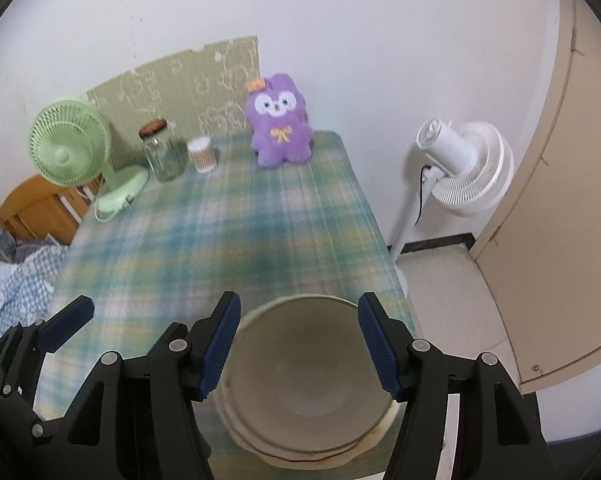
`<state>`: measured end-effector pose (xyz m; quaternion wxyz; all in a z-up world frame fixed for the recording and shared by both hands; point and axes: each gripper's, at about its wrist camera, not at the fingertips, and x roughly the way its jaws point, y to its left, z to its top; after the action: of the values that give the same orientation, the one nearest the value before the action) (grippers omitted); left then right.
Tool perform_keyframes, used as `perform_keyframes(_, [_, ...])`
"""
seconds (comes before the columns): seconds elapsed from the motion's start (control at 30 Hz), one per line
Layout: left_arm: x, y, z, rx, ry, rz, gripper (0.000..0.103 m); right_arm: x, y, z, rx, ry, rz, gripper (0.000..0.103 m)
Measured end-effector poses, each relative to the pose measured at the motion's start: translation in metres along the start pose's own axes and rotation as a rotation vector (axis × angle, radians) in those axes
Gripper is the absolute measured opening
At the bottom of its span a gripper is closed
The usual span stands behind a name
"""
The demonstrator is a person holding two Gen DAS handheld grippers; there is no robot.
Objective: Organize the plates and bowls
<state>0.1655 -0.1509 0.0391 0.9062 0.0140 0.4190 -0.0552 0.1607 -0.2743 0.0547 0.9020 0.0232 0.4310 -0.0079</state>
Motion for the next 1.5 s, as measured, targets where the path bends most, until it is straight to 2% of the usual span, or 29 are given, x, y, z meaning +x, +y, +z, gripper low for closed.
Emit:
perform_keyframes(0.3, [-0.037, 0.093, -0.008, 0.002, -0.100, 0.008, 0.090, -0.031, 0.073, -0.007, 0.025, -0.096, -0.028, 0.065])
perform_keyframes(0.43, [-0.047, 0.130, -0.017, 0.016, -0.130, 0.016, 0.093, -0.042, 0.099, -0.016, 0.053, -0.144, -0.032, 0.079])
perform_keyframes(0.63, [-0.058, 0.167, -0.041, 0.014, -0.192, 0.055, 0.101, -0.051, 0.130, -0.040, 0.032, -0.180, -0.010, 0.084])
perform_keyframes(0.87, [-0.063, 0.180, -0.083, -0.010, -0.234, 0.078, 0.103, -0.052, 0.139, -0.083, 0.010, -0.243, -0.009, 0.091])
perform_keyframes(1.13, [-0.062, 0.178, -0.126, -0.044, -0.265, 0.098, 0.103, -0.047, 0.134, -0.120, -0.005, -0.266, -0.011, 0.092])
perform_keyframes(1.5, [-0.060, 0.181, -0.142, -0.098, -0.299, 0.095, 0.103, -0.041, 0.128, -0.135, -0.031, -0.294, -0.008, 0.092])
